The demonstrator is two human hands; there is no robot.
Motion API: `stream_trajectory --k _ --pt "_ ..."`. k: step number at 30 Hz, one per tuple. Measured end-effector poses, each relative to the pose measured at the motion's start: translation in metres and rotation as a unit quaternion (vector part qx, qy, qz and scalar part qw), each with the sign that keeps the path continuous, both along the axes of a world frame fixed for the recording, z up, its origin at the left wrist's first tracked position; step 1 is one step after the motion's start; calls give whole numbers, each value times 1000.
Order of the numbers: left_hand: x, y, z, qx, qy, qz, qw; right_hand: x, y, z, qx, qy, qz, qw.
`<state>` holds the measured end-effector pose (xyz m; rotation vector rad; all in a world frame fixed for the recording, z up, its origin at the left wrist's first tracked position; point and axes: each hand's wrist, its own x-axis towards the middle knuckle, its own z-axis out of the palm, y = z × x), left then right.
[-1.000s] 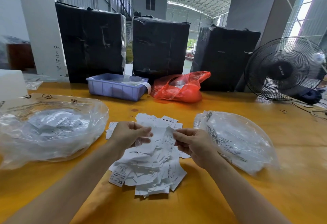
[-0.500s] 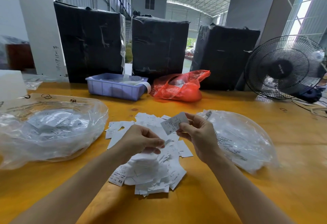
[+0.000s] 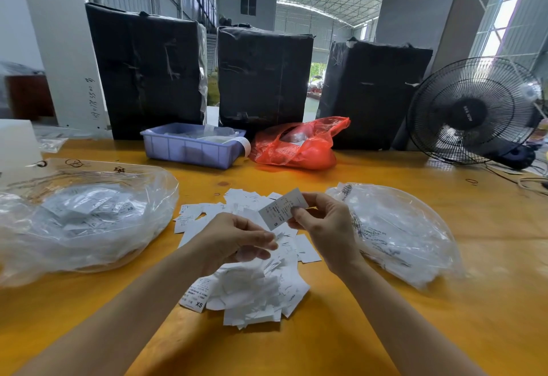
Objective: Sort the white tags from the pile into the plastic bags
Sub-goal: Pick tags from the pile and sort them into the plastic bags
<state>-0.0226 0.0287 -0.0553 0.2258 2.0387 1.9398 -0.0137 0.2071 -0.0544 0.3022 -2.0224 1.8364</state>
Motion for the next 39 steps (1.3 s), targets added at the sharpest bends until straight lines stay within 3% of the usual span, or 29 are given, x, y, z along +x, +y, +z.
stream_trajectory --k 10,39 --pt "-3 -3 1 56 -35 4 998 1 0 1 29 -25 44 998" --pt "-3 -5 2 52 -69 -6 996 1 2 3 -8 12 0 1000"
